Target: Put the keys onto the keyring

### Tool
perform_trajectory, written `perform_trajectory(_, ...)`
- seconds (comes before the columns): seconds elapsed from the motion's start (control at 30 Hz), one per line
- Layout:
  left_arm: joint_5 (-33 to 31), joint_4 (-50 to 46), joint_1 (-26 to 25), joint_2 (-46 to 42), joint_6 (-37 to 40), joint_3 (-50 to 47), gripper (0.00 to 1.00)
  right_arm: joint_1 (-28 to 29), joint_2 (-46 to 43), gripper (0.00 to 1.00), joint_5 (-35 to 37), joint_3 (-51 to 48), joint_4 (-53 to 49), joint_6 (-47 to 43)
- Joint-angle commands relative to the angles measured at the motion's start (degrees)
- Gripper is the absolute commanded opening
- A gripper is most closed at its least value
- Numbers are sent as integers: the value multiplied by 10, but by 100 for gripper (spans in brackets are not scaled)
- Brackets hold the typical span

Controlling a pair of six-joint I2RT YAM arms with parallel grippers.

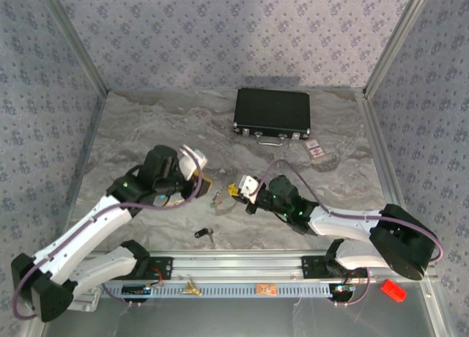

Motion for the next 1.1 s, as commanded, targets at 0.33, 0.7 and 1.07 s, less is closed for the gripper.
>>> perform_trajectory(0.33,112,69,-14,71,323,-14,30,-3,3,0,-39,29,-28,13)
perform_trajectory(0.7,131,76,-16,118,362,4,19,-2,3,0,-53,35,-30,8)
perform_trajectory(1.07,129,82,-17,119,384,5,1,-2,0,0,-53,41,-38,7)
